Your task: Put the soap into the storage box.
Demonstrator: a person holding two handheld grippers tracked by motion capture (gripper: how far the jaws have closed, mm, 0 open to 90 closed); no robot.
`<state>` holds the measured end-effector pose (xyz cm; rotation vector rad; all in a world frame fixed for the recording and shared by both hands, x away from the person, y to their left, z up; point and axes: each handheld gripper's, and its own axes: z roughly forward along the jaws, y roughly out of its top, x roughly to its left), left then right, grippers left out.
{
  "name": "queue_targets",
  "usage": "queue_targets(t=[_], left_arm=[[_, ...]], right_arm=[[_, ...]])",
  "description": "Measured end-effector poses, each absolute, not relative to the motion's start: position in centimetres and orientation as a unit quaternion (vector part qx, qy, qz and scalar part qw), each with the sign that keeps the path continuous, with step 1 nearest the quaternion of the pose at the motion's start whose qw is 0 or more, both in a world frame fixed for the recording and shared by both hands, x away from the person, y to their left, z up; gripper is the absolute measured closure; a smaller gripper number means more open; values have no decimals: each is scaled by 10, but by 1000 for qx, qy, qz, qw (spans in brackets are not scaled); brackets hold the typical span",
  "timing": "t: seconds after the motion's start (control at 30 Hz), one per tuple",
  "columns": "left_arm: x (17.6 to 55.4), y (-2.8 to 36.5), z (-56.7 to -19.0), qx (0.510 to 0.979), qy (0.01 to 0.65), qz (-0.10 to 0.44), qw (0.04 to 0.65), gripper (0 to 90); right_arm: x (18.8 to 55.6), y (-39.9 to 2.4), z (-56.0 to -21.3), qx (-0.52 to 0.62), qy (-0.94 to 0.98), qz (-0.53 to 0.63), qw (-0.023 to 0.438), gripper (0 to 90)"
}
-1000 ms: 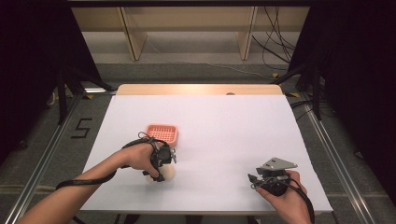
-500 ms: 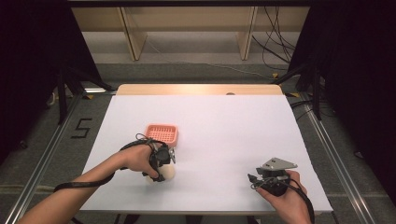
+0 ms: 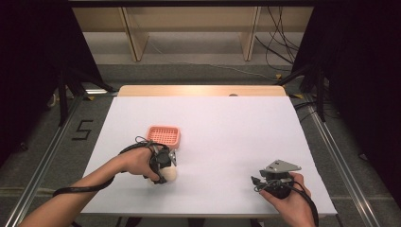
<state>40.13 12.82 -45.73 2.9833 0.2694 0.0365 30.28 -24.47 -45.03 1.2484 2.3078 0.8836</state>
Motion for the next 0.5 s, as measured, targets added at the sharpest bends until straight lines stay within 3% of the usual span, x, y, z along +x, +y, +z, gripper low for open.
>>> queue_targets(t=[0.5], left_arm=[[397,137,-456,992,88,23,88,497]], right_arm=[[302,-244,-449,450,815,317,183,585]])
